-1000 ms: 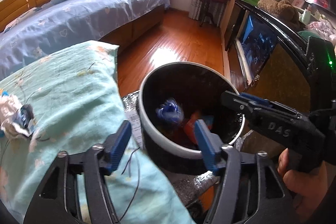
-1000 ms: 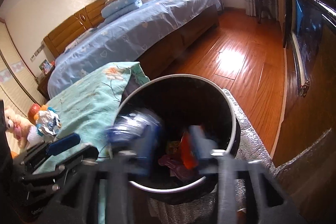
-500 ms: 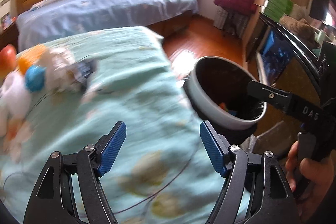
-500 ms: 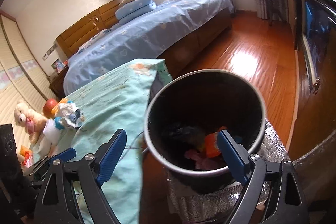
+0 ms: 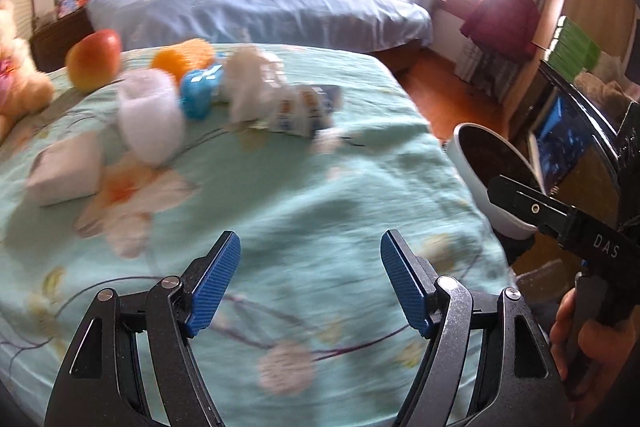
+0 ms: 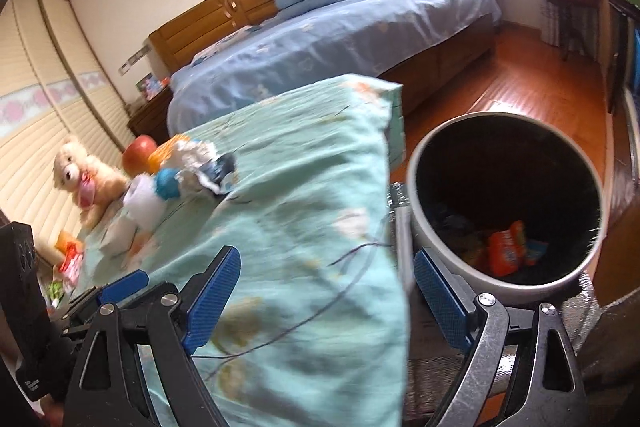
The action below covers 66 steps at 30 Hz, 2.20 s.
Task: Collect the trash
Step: 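Move both open tools back toward the trash on the bed, then grasp the white foam fruit net with the left tool while the right tool grasps the crumpled paper wrapper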
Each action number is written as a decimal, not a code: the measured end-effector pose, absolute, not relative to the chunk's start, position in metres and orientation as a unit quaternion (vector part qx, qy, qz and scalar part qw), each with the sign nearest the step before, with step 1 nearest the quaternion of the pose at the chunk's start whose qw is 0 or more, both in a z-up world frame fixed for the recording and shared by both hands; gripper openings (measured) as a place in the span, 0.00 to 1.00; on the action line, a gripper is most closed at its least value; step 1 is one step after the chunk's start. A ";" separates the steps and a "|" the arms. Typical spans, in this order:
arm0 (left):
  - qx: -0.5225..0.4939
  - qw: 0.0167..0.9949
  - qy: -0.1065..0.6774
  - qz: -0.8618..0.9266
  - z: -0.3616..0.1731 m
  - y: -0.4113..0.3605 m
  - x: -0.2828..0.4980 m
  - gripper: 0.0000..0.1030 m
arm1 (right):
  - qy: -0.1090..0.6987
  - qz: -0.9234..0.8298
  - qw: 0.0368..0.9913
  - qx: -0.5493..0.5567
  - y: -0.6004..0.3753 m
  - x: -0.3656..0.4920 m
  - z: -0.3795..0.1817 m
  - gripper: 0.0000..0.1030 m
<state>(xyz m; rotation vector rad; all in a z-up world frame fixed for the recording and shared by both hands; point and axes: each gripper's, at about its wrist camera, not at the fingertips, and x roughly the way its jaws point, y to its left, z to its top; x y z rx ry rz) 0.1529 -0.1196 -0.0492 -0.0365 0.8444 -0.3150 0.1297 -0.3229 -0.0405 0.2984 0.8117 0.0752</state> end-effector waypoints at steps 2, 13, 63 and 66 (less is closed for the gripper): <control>-0.023 0.901 0.409 -0.143 -0.051 -0.108 0.153 0.72 | 0.397 0.046 0.906 0.142 -0.312 0.130 -0.042 0.87; -0.050 0.905 0.411 -0.093 -0.058 -0.047 0.154 0.72 | 0.404 0.079 0.903 0.122 -0.271 0.140 -0.044 0.87; -0.064 0.905 0.409 -0.097 -0.059 -0.038 0.232 0.21 | 0.416 0.124 0.898 0.072 -0.214 0.232 -0.060 0.19; -0.065 0.904 0.408 -0.107 -0.057 -0.040 0.220 0.21 | 0.415 0.123 0.898 0.082 -0.219 0.224 -0.058 0.18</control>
